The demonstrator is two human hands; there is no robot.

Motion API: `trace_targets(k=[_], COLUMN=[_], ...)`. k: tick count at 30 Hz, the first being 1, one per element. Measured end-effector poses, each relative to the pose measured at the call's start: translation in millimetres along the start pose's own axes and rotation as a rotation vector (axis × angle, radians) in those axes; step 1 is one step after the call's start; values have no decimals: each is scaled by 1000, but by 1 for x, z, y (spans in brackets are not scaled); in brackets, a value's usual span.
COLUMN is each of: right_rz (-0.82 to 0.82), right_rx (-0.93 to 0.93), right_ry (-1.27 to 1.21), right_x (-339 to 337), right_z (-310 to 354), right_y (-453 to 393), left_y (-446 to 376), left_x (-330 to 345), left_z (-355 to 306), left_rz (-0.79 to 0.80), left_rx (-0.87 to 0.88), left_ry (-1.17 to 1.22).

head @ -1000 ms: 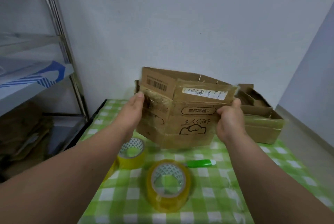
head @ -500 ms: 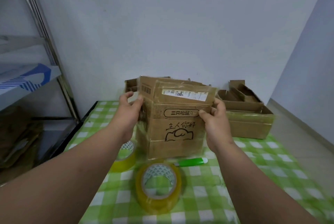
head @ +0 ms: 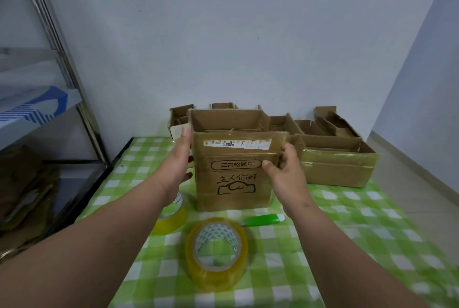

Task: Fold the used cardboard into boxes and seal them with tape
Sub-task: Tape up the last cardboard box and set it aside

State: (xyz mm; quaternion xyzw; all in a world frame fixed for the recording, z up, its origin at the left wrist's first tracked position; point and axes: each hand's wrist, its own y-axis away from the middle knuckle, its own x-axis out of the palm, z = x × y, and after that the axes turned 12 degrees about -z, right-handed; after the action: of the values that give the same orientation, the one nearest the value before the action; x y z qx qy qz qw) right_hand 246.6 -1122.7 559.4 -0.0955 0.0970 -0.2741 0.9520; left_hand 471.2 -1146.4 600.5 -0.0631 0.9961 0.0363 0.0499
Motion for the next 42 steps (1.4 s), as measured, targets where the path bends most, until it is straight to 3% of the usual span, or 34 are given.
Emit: trace_targets(k=[4,9,17,25,30,42], right_rz=[9,77,121,-13,211,200], right_rx=[-47,-17,31,-66,18,172], right_ry=[11,94,24,48,2,-93], right_x=[-4,-14,-22,-14,-9,-15], right_z=[6,11,25,18,22,24], right_y=[2,7,17,6,-4,-1], left_y=[8,12,20,15,12,13], left_x=[-1,-9,-13,-16,-16,-9], left_z=[-4,3,11,14,12,6], left_rz=[30,23,8,-2,21,-52], left_rx=[166,126,201,242,209,86], left_ry=[-59,-191,-176,-186,-169,-39])
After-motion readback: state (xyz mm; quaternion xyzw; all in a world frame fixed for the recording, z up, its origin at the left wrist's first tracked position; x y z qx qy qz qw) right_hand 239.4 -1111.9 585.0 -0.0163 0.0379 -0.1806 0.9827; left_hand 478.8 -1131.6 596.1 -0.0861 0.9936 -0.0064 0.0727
